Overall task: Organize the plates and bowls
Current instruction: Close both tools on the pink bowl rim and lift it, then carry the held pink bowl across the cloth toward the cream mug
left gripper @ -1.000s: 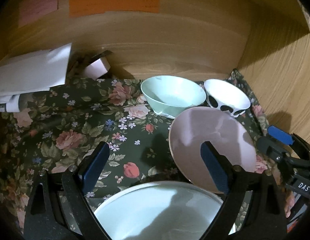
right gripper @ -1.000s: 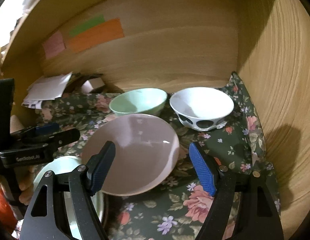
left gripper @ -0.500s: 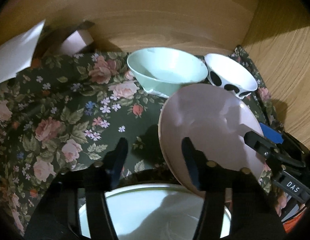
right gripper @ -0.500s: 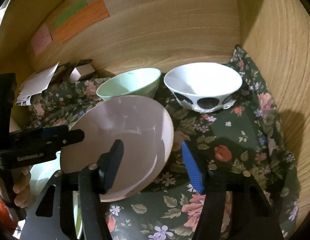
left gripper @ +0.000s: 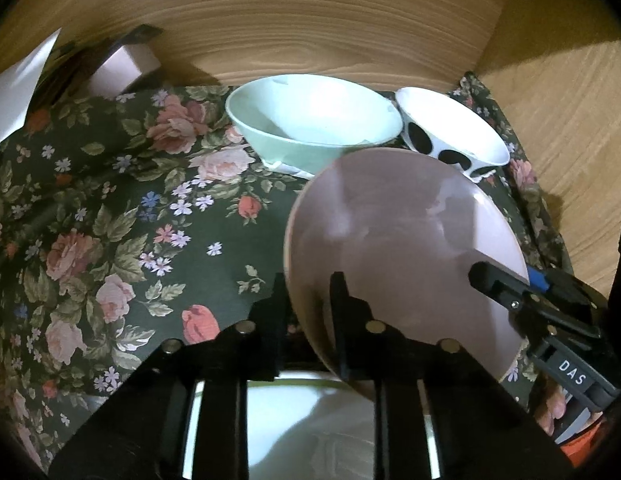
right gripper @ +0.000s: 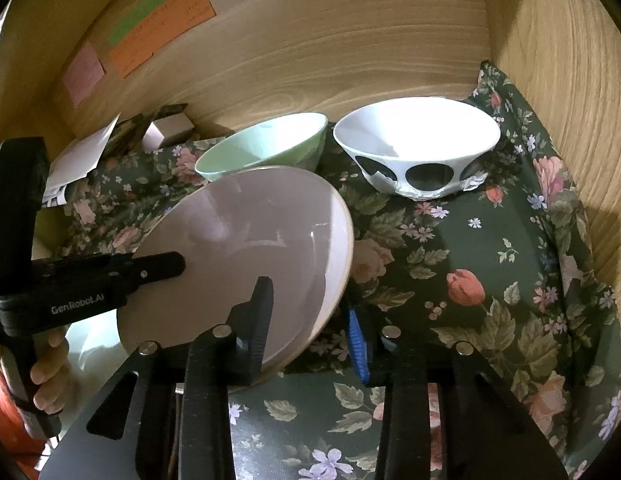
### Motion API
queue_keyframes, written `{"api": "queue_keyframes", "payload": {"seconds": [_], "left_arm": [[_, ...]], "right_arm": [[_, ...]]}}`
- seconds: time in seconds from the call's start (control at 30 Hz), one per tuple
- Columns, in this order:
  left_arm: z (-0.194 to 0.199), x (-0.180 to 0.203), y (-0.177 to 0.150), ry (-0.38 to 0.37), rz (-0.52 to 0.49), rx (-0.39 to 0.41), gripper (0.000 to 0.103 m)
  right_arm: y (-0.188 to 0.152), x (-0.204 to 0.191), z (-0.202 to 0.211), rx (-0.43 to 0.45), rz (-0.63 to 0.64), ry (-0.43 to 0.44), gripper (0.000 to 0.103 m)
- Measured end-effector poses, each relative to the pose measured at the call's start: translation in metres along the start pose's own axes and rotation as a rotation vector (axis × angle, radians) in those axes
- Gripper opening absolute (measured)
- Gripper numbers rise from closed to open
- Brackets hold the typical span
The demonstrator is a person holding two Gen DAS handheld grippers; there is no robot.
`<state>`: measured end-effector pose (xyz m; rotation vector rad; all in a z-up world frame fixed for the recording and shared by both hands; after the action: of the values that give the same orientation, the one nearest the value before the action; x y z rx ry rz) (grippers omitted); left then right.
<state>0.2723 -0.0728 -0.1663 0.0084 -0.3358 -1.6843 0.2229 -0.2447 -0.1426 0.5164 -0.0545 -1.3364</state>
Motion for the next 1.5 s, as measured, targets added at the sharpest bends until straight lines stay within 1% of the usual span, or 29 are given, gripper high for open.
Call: {"api": "queue_keyframes", "payload": {"seconds": [0.2, 0.43, 0.7, 0.83, 1.07, 1.13, 1.2, 1.5], "left_arm": [[0.001, 0.0, 0.0, -0.004, 0.006, 0.005, 0.016], [0.008, 0.002, -0.006, -0.017, 0.014, 0.032, 0.016], [0.041, 0.003, -0.019, -0.023, 0.015, 0.127, 0.016], [0.058, -0.003, -0.029, -0.036, 0.03, 0.168, 0.016], [0.082, -0.015, -0.05, -0.03, 0.064, 0.221, 0.016], [0.089, -0.02, -0.059, -0.027, 0.076, 0.235, 0.016], [0.094, -0.026, -0.067, -0.018, 0.081, 0.231, 0.016], [0.119, -0.061, -0.103, 0.012, 0.147, 0.292, 0.016]], "right_arm": [[0.0, -0.001, 0.001, 0.002, -0.008, -0.005, 0.029], [-0.001, 0.0, 0.008, 0.015, -0.019, -0.015, 0.026], [-0.006, -0.012, 0.03, 0.077, 0.002, -0.027, 0.026], [-0.008, -0.024, 0.041, 0.103, 0.019, -0.02, 0.026], [-0.012, -0.05, 0.052, 0.132, 0.059, -0.012, 0.026], [-0.014, -0.059, 0.053, 0.135, 0.073, -0.007, 0.026], [-0.016, -0.067, 0.054, 0.136, 0.086, 0.0, 0.026], [-0.023, -0.109, 0.048, 0.131, 0.154, 0.041, 0.026]]}}
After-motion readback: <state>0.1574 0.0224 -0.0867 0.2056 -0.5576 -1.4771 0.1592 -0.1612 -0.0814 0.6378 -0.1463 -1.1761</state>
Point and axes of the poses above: each gripper's, at about its wrist camera, not at the fingertips, and z roughly against the way its jaws point, x to its right, y to its top, the point moved 1 cm from there along -z, roughly the way its jaws point, and after that the axes turned 15 degrees about -x, right-handed, at the moved point
